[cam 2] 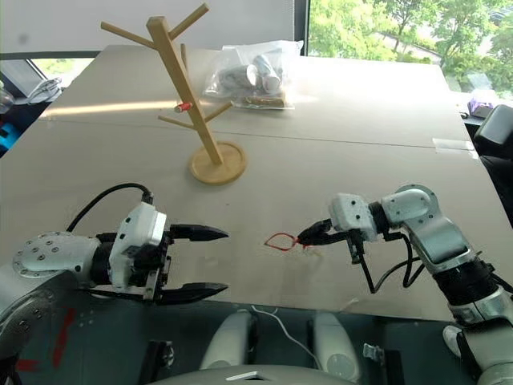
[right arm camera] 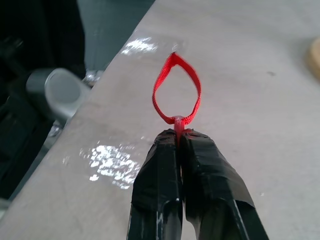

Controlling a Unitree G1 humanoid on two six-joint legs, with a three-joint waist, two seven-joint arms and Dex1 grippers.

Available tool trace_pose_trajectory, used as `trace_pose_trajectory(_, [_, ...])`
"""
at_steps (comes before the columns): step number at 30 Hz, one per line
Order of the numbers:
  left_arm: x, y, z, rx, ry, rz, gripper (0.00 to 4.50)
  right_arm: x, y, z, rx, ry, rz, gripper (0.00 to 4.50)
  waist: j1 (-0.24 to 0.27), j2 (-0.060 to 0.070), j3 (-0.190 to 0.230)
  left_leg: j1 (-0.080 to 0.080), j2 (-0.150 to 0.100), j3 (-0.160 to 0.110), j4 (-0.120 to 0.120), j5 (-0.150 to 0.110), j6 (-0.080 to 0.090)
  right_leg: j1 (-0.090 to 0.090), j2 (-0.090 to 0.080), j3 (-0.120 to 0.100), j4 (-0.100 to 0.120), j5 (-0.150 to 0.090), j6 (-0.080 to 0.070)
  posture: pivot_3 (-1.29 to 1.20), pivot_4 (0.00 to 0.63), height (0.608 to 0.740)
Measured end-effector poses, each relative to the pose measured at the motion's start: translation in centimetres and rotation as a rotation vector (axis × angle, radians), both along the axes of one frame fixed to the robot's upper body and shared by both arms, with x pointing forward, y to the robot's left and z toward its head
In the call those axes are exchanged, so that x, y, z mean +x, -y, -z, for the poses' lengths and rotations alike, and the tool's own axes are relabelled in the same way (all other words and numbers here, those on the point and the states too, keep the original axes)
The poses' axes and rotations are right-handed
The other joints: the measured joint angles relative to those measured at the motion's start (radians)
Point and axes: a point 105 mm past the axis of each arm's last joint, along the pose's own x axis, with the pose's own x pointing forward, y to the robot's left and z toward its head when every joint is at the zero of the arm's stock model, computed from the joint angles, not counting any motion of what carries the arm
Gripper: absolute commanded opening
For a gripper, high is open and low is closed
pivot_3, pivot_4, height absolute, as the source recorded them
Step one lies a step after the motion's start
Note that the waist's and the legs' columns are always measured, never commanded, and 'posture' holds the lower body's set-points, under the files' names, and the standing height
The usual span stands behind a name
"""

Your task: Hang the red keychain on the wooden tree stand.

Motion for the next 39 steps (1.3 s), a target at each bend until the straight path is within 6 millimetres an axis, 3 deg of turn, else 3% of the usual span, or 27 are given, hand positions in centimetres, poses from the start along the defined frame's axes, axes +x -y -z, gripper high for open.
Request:
trace_pose_trajectory(8, [2.3, -1.5, -4.3, -0.162, 0.046, -0.252, 4.50, 1.7, -3.4, -4.1, 0.319, 0.007, 0.266, 0.04, 0.000, 0.000, 0.000, -0.001, 0.000, -0.001, 0.000, 0.000, 0.000, 0.000, 0.000, 0.000, 0.000, 0.000, 0.000, 0.00, 0.150, 0.740])
trace_pose_trajectory(11, [3.3, -2.3, -6.1, -0.270, 0.080, -0.380, 4.50, 2.0, -5.1, -5.6, 0.420, 0.030, 0.314, 0.04, 0.001, 0.000, 0.000, -0.001, 0.000, -0.001, 0.000, 0.000, 0.000, 0.000, 0.000, 0.000, 0.000, 0.000, 0.000, 0.00, 0.150, 0.740])
trace_pose_trajectory(17, [4.2, -3.4, -7.8, -0.376, 0.095, -0.516, 4.50, 3.0, -7.8, -7.2, 0.506, 0.152, 0.330, 0.04, -0.002, 0.000, 0.000, -0.001, 0.000, 0.000, 0.000, 0.000, 0.000, -0.001, 0.000, 0.000, 0.000, 0.000, 0.000, 0.00, 0.150, 0.740])
trace_pose_trajectory(22, [4.0, -4.8, -8.0, -0.406, 0.086, -0.602, 4.50, 4.8, -10.9, -9.2, 0.556, 0.277, 0.341, 0.04, -0.001, -0.001, 0.000, -0.001, 0.000, 0.000, -0.001, 0.000, -0.001, -0.002, 0.000, 0.000, 0.000, 0.000, 0.000, 0.00, 0.150, 0.740])
trace_pose_trajectory(30, [3.8, -7.9, -8.4, -0.445, 0.100, -0.733, 4.50, 5.5, -14.5, -9.4, 0.550, 0.288, 0.317, 0.04, -0.001, -0.001, 0.000, -0.001, 0.000, 0.000, -0.001, 0.000, -0.001, -0.002, 0.000, 0.000, 0.000, 0.000, 0.000, 0.00, 0.150, 0.740])
trace_pose_trajectory(39, [3.8, -8.3, -8.1, -0.441, 0.109, -0.741, 4.50, 6.5, -14.9, -9.4, 0.542, 0.346, 0.353, 0.04, 0.001, -0.001, 0.000, -0.001, 0.000, 0.000, -0.001, 0.000, -0.001, -0.002, 0.000, 0.000, 0.000, 0.000, 0.000, 0.00, 0.150, 0.740])
